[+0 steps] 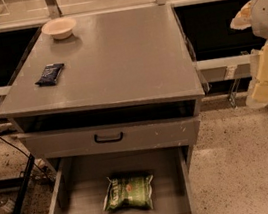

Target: Pick green jalapeno chip bag from middle drawer and place on counter

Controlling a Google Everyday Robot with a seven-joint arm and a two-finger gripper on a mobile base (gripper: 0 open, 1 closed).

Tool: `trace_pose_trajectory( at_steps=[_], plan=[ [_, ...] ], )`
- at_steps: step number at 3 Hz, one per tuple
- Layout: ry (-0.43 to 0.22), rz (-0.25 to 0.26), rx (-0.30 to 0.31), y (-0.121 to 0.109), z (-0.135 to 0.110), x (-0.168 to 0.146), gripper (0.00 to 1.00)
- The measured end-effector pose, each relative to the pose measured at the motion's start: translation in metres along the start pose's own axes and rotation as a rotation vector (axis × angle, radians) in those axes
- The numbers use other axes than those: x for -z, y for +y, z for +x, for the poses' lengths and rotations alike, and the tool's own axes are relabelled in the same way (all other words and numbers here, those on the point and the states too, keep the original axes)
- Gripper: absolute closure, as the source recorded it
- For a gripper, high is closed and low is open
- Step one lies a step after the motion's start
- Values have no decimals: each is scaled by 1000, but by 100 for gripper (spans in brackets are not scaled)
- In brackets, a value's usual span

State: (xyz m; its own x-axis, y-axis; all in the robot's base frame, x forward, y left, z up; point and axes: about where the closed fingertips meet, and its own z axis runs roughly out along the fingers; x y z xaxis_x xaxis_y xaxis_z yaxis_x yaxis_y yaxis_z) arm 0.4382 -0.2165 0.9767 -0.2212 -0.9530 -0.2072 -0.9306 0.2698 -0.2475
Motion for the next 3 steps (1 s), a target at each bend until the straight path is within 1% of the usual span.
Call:
trace_pose_trajectory(
  at_steps=[1,2,3],
  plan=[
    [0,0,0,0,0,0,0],
    [-5,9,-17,6,3,-7,0],
    [-8,-23,-62,27,15,-33,0]
  ],
)
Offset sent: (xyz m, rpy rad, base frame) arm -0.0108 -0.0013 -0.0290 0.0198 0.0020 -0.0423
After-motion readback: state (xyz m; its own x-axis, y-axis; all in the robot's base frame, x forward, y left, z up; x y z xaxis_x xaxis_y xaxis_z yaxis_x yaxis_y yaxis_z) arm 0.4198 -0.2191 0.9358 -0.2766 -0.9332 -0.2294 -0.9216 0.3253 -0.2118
